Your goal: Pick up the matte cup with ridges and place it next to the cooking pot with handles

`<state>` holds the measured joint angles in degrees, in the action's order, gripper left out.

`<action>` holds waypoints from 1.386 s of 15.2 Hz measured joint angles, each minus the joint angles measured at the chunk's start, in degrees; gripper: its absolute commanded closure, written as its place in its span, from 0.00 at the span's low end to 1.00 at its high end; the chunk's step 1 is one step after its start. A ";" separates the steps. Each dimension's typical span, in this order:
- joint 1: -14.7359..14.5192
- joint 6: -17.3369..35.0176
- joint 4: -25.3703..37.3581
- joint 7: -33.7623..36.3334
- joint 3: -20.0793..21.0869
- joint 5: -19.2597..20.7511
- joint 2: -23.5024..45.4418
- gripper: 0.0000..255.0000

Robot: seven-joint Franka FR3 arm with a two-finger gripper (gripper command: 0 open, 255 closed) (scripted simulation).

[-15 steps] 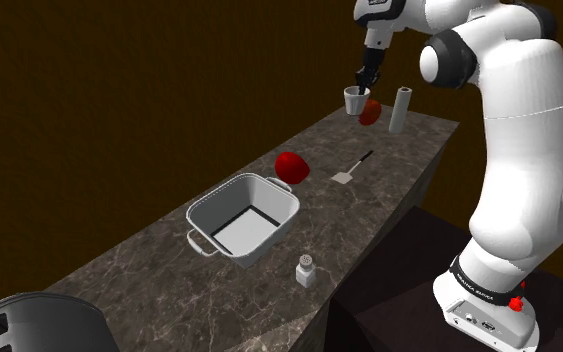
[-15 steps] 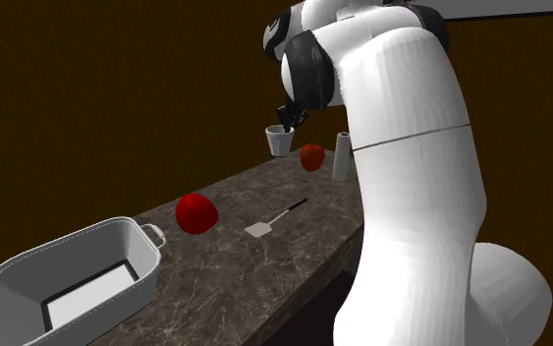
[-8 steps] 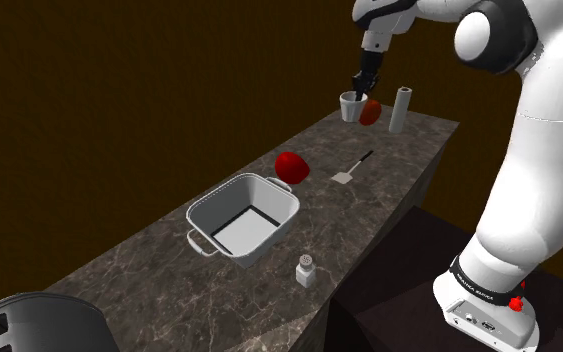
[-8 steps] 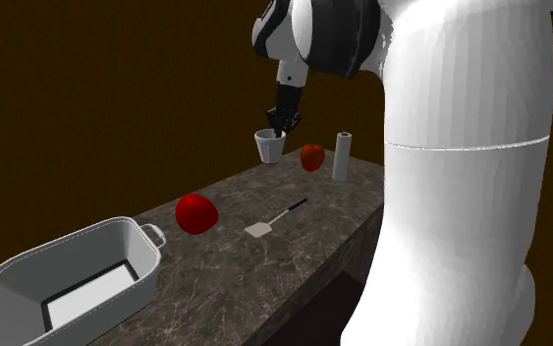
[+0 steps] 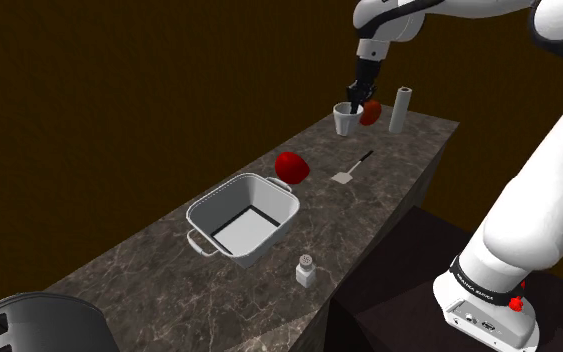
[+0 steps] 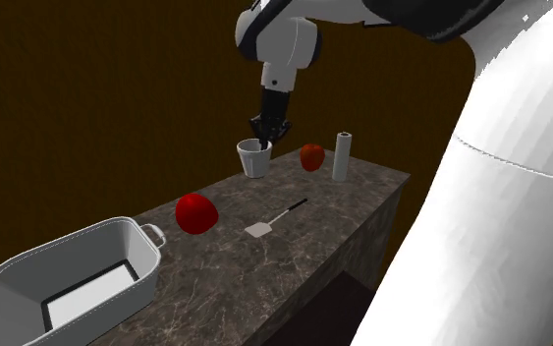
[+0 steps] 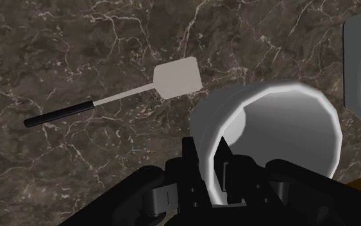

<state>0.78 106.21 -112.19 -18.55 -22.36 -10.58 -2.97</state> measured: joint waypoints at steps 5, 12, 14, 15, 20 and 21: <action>-2.37 2.63 -9.71 7.04 3.93 2.28 -8.81 1.00; -4.78 4.86 -20.25 16.22 10.22 2.90 -18.91 1.00; -5.67 5.10 -22.22 19.01 12.29 2.47 -21.11 1.00; -6.26 5.78 -23.97 20.69 13.64 2.09 -22.47 1.00; -8.40 6.01 -29.33 27.05 18.68 0.42 -28.70 1.00; -9.11 6.29 -29.85 28.63 20.01 -0.23 -29.24 1.00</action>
<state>-8.33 112.51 -142.04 10.08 -2.35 -10.82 -32.21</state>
